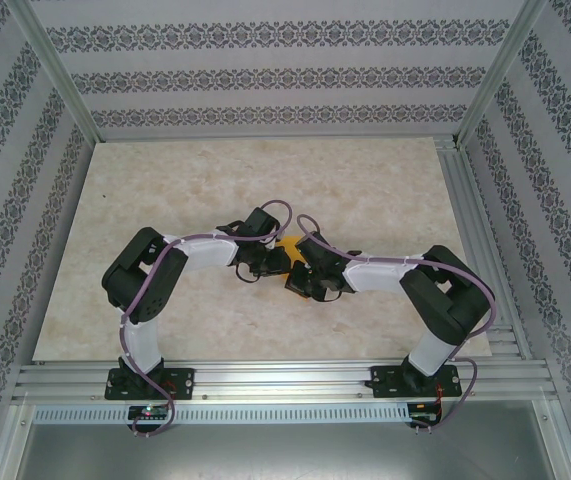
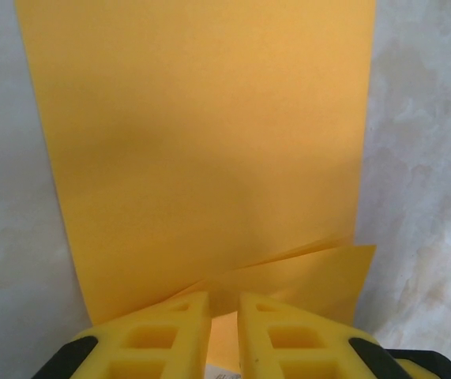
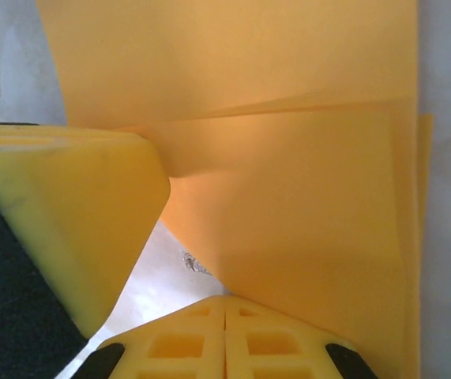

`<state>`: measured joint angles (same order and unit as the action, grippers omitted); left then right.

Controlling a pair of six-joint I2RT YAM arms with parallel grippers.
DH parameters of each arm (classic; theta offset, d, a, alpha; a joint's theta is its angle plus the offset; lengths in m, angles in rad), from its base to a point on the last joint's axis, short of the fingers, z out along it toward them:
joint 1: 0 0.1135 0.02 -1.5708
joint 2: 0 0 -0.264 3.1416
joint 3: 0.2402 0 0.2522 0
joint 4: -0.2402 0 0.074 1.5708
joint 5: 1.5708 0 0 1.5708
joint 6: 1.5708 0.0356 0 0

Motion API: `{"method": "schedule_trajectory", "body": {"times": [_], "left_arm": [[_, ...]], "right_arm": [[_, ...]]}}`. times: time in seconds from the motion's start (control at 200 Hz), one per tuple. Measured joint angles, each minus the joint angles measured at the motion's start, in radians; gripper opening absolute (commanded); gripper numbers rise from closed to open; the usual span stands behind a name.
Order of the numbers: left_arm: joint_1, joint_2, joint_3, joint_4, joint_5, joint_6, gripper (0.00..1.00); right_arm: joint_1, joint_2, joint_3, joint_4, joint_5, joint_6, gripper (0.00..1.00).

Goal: Fold a paper plane with a square sheet of paper (fold left side to right side)
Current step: Third fold the triangle at the center of the table.

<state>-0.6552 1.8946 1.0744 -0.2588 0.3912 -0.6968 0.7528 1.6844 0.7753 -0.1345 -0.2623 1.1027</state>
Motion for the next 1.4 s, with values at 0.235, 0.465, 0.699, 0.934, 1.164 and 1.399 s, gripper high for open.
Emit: {"method": "schedule_trajectory", "body": {"times": [0.235,0.465,0.699,0.934,1.164,1.399], "left_arm": [[0.0,0.0,0.0,0.0,-0.001,0.0,0.2],[-0.002,0.0,0.0,0.0,-0.001,0.0,0.2],[-0.002,0.0,0.0,0.001,-0.003,0.0,0.19],[-0.002,0.0,0.0,0.0,-0.005,0.0,0.2],[-0.002,0.0,0.0,0.0,-0.005,0.0,0.2],[-0.002,0.0,0.0,0.0,-0.009,0.0,0.2]], "right_arm": [[0.0,-0.033,-0.05,0.039,0.016,0.068,0.06],[0.0,-0.133,-0.146,0.029,0.045,0.09,0.06],[-0.003,-0.237,-0.189,-0.064,0.056,0.074,0.08],[-0.002,-0.221,-0.089,-0.082,0.052,0.037,0.09],[-0.002,-0.051,0.013,-0.053,0.056,0.024,0.09],[-0.003,-0.018,0.02,-0.061,0.081,0.025,0.09]]}}
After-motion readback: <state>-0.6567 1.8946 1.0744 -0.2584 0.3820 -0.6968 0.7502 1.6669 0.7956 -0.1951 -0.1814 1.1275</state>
